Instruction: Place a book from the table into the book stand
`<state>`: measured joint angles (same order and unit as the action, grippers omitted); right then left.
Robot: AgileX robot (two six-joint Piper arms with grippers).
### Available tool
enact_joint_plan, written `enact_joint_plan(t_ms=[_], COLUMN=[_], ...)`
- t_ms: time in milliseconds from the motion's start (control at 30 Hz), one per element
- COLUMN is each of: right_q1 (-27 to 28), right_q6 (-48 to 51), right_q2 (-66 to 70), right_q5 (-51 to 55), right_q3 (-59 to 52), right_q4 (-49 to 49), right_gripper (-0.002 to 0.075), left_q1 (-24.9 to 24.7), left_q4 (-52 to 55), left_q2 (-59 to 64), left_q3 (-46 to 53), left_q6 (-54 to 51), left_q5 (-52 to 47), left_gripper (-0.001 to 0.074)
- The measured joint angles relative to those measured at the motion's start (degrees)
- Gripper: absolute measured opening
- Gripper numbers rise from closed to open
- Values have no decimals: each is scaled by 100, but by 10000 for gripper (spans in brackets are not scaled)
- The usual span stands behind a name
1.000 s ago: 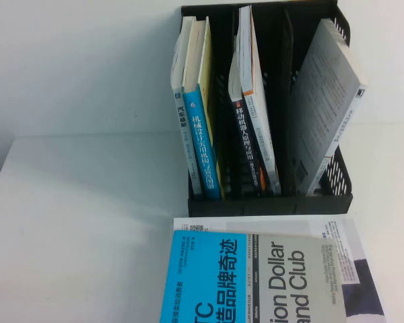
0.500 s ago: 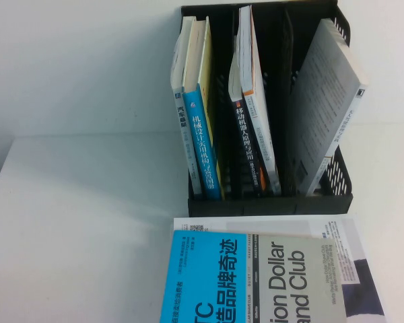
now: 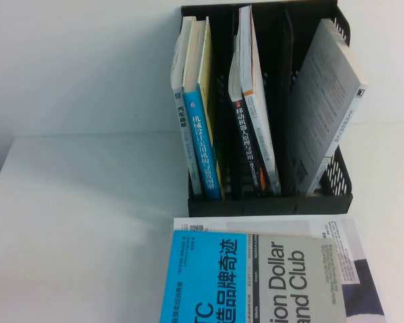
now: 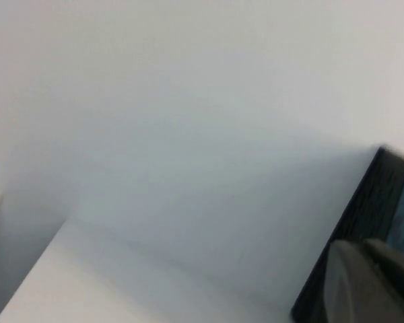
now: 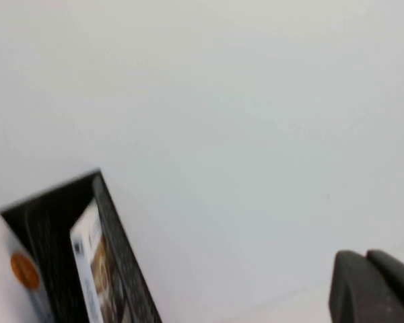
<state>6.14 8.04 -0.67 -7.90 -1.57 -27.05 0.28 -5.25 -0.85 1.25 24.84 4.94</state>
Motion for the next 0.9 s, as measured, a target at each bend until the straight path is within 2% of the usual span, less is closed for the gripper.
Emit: enact_joint_plan(t_ms=[200,300,500,733,833,900], right_q1=[0,0,0,0,0,0], right_q6=[-750,-1117,-1076,-397,-278,111], right_q2=[0,0,0,676,1250,1629], right_q5=[-1467,-2143,-2360,-2522,-2069,-1134], right_q3=[0,0,673,2160,2877,3511], right_q4=[-250,-31,1406,1610,1610,1459], right_gripper=[-4,-4,-4,-4,-4,-4], left_q1=[0,0,0,0,0,0], left_q4=[328,756,1342,1364,1364,1364], left_q2=[0,-13,-13,365,852,1162], left_q3=[0,-30,-986,-2117,-2576,-2907], left_q6=[225,269,416,-349,-431,-524], left_q5=[2874,3508,2342,1296,628,139], left_gripper=[-3,-3,-3,-3,-3,-3])
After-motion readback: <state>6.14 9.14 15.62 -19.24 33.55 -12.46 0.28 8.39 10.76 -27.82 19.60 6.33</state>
